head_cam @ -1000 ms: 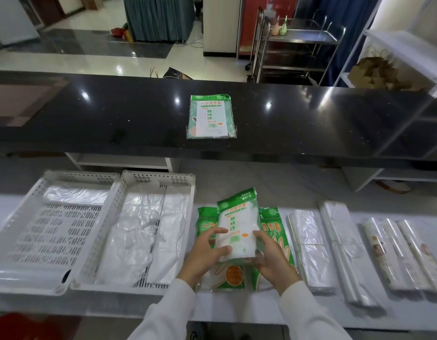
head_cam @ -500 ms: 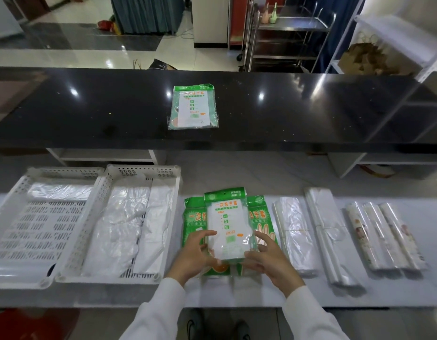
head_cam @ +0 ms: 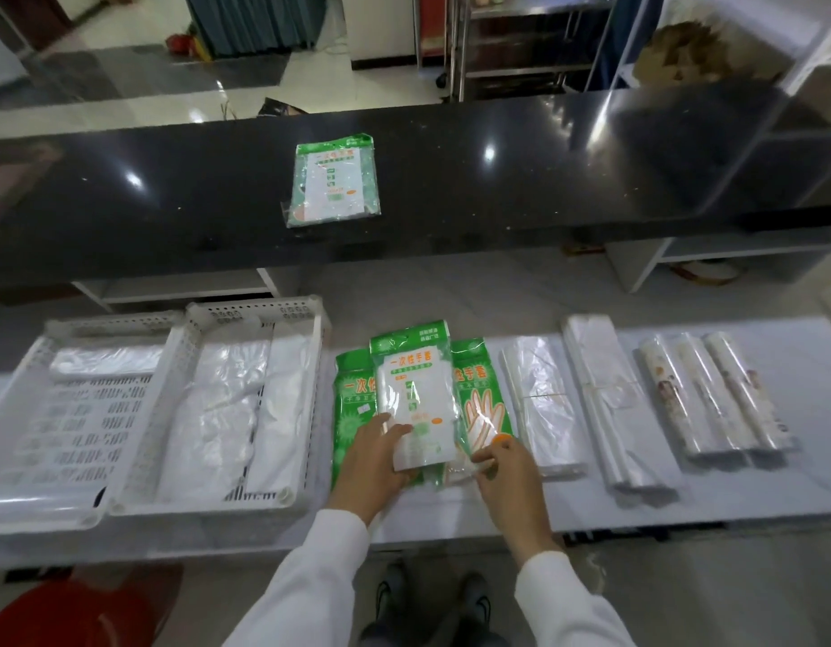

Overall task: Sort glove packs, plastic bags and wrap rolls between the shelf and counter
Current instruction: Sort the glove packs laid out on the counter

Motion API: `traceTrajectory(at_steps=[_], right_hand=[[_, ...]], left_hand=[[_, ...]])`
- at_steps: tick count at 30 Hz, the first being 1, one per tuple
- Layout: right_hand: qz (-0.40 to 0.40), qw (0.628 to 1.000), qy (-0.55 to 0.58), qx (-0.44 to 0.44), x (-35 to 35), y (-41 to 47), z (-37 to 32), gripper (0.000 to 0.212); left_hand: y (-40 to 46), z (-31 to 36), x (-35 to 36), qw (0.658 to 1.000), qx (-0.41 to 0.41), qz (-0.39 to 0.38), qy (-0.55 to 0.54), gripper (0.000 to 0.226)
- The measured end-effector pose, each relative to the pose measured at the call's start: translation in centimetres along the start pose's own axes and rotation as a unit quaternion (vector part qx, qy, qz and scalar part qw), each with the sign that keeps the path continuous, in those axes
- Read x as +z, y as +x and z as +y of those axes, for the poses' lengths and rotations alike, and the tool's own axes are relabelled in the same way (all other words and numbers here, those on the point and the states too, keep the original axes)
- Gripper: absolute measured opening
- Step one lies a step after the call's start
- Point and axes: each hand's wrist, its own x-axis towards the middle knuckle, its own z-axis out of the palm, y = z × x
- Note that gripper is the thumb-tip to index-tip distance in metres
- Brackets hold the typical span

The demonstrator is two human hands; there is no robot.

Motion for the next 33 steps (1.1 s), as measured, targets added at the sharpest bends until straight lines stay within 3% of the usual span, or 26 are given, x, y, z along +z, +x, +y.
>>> traceTrajectory(at_steps=[4, 8, 12, 16, 18, 21, 23, 24, 33], right_hand=[[0.02, 0.991, -0.066, -0.116, 1.1, -1.0, -0.7, 0.017], [-0.069, 0.979, -0.101, -0.164, 2.4, -2.2, -2.3, 0.02], [-0.082, 0.987, -0.095, -0.104, 4.3, -3.8, -3.5, 0.021], [-0.023, 0.995, 0.082, 0.05, 6.2, -5.2, -4.4, 0.029], [0.006, 0.951, 0.267, 0.153, 7.1, -5.5, -5.1, 0.035], [0.061, 0.813, 0.518, 0.261, 8.1, -5.4, -6.3, 0.033], [0.09, 0.733, 0.607, 0.294, 8.5, -5.2, -7.0, 0.031], [0.1, 0.711, 0.628, 0.299, 8.6, -5.1, -7.3, 0.031], [0.16, 0.648, 0.669, 0.327, 9.3, -3.1, -8.9, 0.025]], left_hand=[[0.0, 0.3, 0.3, 0.999, 0.033, 0.026, 0.009, 0.063], [-0.4, -0.2, 0.7, 0.994, 0.097, 0.056, 0.008, 0.029], [-0.6, -0.9, 0.2, 0.99, 0.118, 0.071, -0.011, 0.009], [-0.7, -1.2, -0.5, 0.987, 0.141, 0.072, -0.006, 0.007], [-0.5, -1.2, -1.0, 0.986, 0.153, 0.071, -0.012, 0.005], [-0.4, -1.0, -1.5, 0.983, 0.171, 0.063, -0.015, 0.006], [-0.4, -0.8, -1.9, 0.983, 0.174, 0.063, -0.019, 0.008], [-0.3, -0.7, -2.0, 0.982, 0.176, 0.064, -0.022, 0.009], [0.8, -0.4, -3.3, 0.981, 0.182, 0.038, -0.048, 0.015]])
